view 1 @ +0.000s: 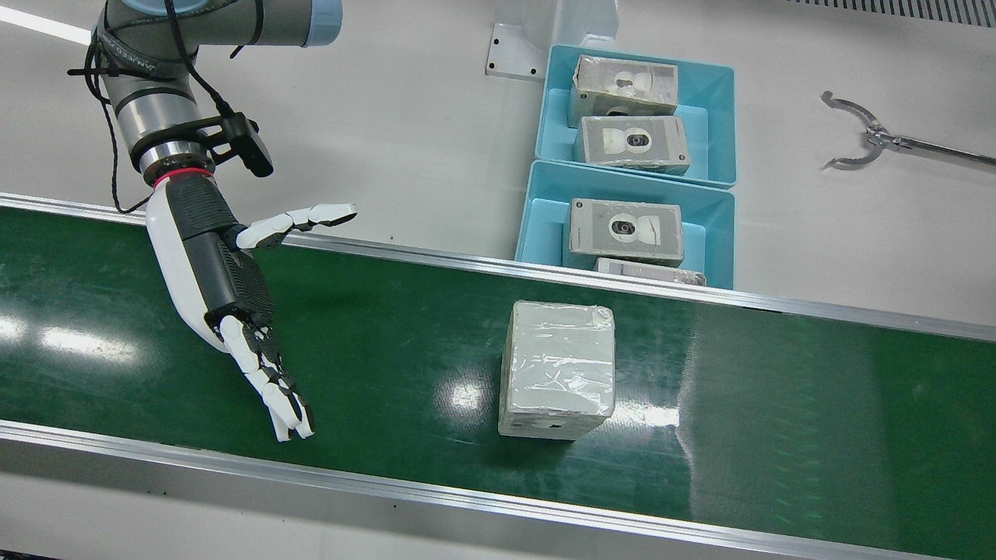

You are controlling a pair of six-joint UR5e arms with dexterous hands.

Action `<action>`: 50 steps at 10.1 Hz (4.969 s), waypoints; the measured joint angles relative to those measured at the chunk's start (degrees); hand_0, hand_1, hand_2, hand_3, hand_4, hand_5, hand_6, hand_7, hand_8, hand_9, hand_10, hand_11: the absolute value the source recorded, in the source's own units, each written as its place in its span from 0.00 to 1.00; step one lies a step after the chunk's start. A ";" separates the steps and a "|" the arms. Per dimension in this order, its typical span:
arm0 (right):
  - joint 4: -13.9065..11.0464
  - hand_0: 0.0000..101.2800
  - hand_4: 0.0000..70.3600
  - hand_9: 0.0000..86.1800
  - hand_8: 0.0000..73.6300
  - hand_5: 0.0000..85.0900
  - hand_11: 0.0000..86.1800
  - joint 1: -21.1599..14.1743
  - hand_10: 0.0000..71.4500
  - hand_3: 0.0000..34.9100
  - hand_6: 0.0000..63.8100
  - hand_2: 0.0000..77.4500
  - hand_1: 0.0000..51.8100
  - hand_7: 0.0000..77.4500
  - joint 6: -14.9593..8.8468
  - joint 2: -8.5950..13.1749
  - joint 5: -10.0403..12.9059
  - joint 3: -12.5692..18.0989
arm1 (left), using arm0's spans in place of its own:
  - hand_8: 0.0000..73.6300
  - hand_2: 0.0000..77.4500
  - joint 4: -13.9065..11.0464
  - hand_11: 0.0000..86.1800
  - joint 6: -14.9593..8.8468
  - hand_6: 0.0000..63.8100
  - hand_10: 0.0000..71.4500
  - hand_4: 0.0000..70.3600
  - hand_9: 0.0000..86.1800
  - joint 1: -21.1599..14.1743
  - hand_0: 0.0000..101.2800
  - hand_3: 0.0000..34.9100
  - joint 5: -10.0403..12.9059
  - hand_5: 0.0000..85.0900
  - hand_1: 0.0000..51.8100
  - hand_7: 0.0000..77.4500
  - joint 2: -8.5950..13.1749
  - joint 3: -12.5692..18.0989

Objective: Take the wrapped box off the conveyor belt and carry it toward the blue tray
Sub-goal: 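Wait with the open right hand as the white box travels closer, then close the right hand fingers around the white wrapped box on the belt, then lift the box off the belt and carry it over the blue tray, then open the right hand fingers to release the box onto the tray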

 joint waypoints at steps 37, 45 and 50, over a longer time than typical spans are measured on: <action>2.30 0.41 0.18 0.54 0.43 0.82 0.30 -17.01 0.24 0.00 0.62 0.28 0.06 0.57 -1.26 6.16 14.14 6.73 | 0.00 0.01 0.00 0.00 0.00 0.00 0.01 0.00 0.00 0.00 0.00 0.00 0.00 0.01 0.00 0.00 0.00 0.00; 2.28 0.46 0.19 0.18 0.08 0.78 0.13 -27.79 0.08 0.00 0.62 0.32 0.04 0.58 -7.23 8.29 18.65 11.65 | 0.00 0.01 0.00 0.00 0.00 0.00 0.01 0.00 0.00 0.00 0.00 0.00 0.00 0.01 0.00 0.00 0.00 0.00; 2.29 0.49 0.04 0.02 0.00 0.10 0.04 -28.33 0.01 0.50 0.18 0.42 0.41 0.33 -7.69 8.38 19.18 11.66 | 0.00 0.01 0.00 0.00 0.00 0.00 0.00 0.00 0.00 0.00 0.00 0.00 0.00 0.01 0.00 0.00 0.00 0.00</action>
